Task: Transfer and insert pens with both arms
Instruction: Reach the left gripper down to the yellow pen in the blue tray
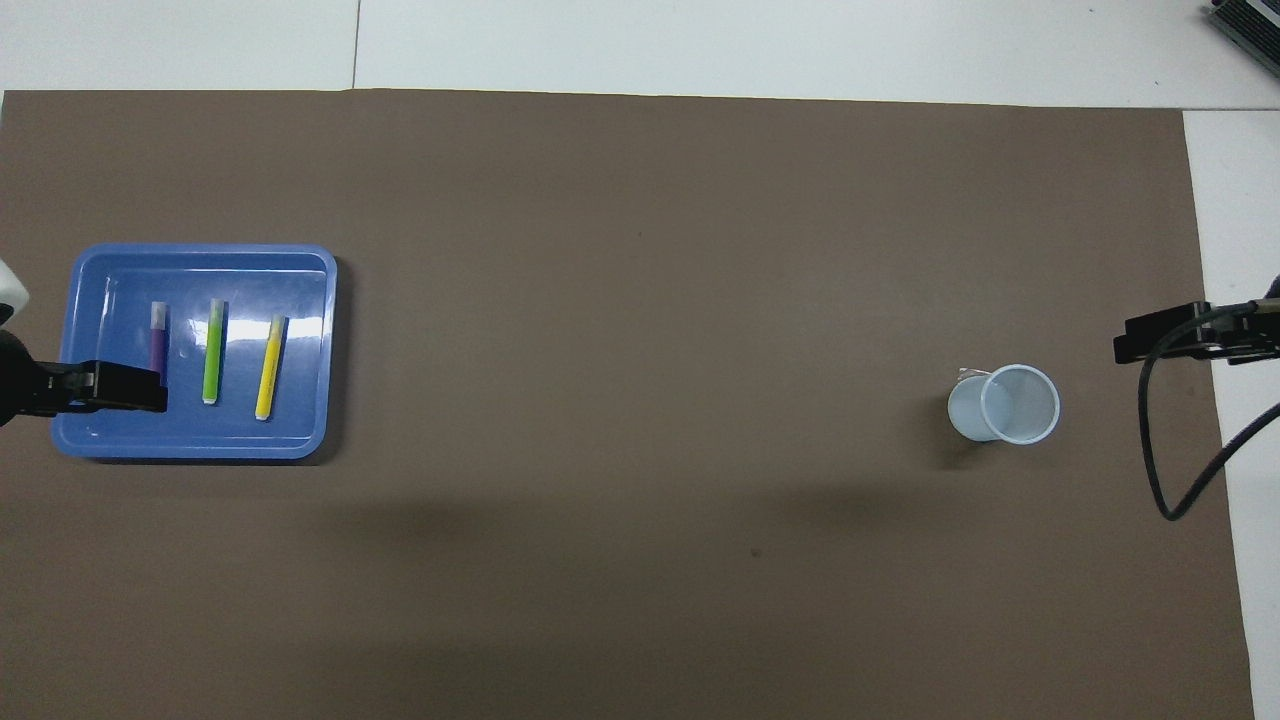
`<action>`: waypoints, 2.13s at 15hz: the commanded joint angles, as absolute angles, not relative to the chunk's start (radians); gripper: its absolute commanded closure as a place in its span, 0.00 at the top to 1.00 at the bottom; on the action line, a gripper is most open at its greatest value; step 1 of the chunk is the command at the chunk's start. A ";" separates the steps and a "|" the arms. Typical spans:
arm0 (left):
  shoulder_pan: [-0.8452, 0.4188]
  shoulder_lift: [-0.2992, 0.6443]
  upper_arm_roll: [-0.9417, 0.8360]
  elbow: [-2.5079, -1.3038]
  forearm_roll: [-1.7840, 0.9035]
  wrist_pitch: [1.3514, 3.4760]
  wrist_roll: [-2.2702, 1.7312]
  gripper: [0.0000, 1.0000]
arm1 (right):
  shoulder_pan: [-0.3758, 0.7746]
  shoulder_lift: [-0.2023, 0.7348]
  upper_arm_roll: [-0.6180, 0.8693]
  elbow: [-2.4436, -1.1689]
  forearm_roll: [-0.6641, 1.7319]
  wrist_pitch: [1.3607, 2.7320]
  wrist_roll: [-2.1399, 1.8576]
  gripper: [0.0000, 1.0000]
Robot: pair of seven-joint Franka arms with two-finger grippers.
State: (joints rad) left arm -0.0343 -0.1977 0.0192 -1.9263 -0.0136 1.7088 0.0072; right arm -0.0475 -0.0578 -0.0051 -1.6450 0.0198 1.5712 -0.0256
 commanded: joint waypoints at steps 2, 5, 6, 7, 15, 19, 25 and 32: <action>-0.037 -0.238 0.023 -2.060 -0.028 1.825 0.011 1.00 | -0.058 -0.081 0.002 -1.672 0.032 1.589 -0.020 1.00; -0.034 -0.224 0.025 -2.111 -0.043 1.899 0.012 1.00 | -0.058 -0.080 0.002 -1.672 0.032 1.589 -0.020 1.00; -0.034 -0.207 0.025 -2.132 -0.049 1.934 0.014 1.00 | -0.058 -0.080 0.002 -1.672 0.032 1.589 -0.020 1.00; -0.034 -0.190 0.023 -2.144 -0.051 1.966 0.015 1.00 | -0.058 -0.081 0.002 -1.672 0.032 1.589 -0.020 1.00; -0.035 -0.023 0.023 -2.152 -0.052 2.128 0.023 0.95 | -0.031 -0.087 0.015 -1.677 0.034 1.591 -0.031 1.00; -0.035 0.063 0.021 -2.152 -0.054 2.212 0.031 0.94 | -0.014 -0.086 0.018 -1.677 0.037 1.630 -0.044 1.00; -0.032 0.164 0.021 -2.149 -0.081 2.324 0.037 0.91 | 0.015 -0.083 0.020 -1.697 0.163 1.693 0.066 1.00; -0.023 0.233 0.021 -2.123 -0.112 2.396 0.057 0.83 | 0.118 -0.074 0.020 -1.781 0.353 1.902 0.245 1.00</action>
State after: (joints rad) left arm -0.0327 0.2091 0.0203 -2.1461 -0.0733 2.3728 0.0268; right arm 0.0882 -0.0586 0.0212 -1.7505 0.3161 1.8445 0.1916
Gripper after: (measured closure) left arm 0.185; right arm 0.000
